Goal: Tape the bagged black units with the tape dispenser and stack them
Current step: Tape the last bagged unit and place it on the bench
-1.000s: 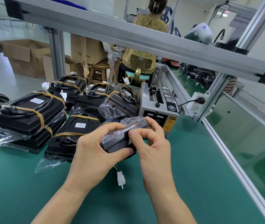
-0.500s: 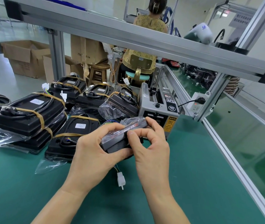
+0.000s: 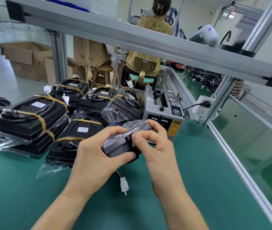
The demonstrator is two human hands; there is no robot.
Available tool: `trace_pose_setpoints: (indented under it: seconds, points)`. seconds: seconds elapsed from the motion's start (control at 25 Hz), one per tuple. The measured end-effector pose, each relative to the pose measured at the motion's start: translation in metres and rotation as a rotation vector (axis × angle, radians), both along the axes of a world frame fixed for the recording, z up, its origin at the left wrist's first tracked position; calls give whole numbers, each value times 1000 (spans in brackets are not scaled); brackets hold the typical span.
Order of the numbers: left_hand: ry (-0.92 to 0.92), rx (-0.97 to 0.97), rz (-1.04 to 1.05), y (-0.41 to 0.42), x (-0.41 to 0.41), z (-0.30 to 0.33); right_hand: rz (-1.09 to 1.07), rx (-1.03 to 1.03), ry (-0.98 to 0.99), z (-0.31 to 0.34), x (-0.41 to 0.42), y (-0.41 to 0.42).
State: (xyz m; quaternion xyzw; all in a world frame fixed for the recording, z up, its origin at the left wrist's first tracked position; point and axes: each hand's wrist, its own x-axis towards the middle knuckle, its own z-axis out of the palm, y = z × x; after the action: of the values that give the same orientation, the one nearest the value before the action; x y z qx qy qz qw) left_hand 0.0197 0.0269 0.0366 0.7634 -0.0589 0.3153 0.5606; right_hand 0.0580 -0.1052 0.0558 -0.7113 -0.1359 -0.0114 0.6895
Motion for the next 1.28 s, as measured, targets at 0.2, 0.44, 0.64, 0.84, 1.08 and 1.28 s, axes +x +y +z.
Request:
trace_pose_setpoints:
  seconds: [0.2,0.44,0.64,0.84,1.08,1.28]
  points:
    - [-2,-9,2,-1,0,0,-47,-65,-56,-1,-1,2]
    - [-10,-5,10,-2,0,0,-129,-96,-94,-7,-3,6]
    - [5,4,13,-2,1,-1,-183,-38,-104,-13,-4,11]
    - [24,1,15,-3,-1,-6,-124,191,62,-14,-6,13]
    - [34,7,3,-6,-1,-4,-91,176,38,-18,-8,16]
    - [56,-38,13,-3,-1,-6,22,37,-41,-19,-9,12]
